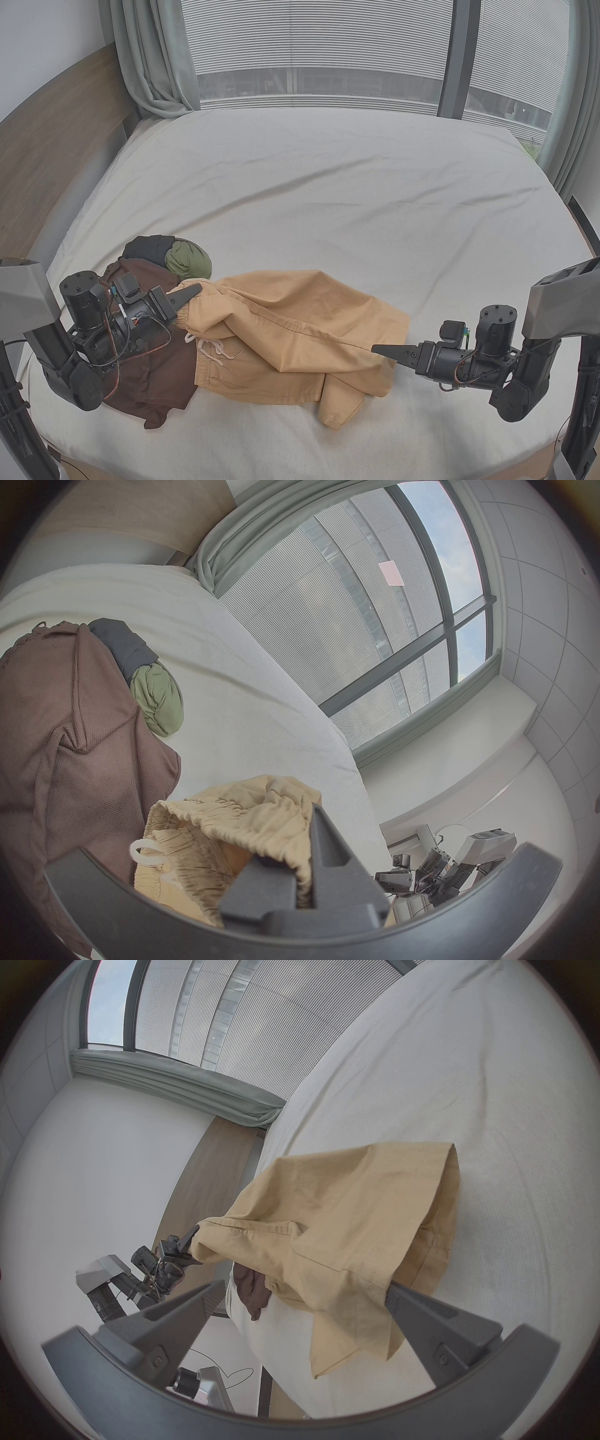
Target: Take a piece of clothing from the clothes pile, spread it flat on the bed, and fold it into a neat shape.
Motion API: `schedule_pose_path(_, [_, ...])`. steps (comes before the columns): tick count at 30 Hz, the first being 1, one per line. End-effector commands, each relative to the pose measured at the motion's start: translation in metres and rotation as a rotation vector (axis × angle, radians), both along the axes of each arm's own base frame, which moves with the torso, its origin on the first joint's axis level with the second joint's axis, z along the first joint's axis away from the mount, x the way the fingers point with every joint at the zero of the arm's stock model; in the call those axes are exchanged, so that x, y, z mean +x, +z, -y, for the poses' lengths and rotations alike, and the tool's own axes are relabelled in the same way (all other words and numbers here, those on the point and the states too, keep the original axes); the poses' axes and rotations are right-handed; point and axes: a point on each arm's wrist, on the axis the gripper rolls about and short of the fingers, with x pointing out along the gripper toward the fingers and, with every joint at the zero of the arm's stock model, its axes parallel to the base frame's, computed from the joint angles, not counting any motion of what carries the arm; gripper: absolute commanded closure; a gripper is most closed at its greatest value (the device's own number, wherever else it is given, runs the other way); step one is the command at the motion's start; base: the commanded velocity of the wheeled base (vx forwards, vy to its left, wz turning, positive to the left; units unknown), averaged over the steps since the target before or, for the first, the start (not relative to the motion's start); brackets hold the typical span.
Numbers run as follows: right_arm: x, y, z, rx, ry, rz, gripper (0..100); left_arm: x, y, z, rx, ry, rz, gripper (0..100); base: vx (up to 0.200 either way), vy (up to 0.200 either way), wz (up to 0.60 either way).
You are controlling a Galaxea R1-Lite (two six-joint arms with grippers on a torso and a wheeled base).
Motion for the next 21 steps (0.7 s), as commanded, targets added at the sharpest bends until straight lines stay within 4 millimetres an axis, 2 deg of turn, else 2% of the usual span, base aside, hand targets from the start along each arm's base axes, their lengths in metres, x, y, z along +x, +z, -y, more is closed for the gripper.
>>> schedule_pose_path(1, [0.003, 0.006, 0.006, 0.014, -0.006, 0.019, 0, 0.0, -0.001, 0.0, 0.0, 0.0, -0.003, 100, 0.0, 0.0, 0.0])
schedule_pose_path(7, [0.012, 0.004, 0.003, 0.02, -0.005, 0.039, 0, 0.0, -0.001, 0.0, 0.0, 0.0, -0.003, 100, 0.0, 0.0, 0.0])
schedule_pose_path(21, [0.024, -0.02, -0.008, -0.008, 0.02, 0.03, 0, 0.0, 0.0, 0.001, 0.0, -0.003, -0.001, 100, 0.0, 0.0, 0.0])
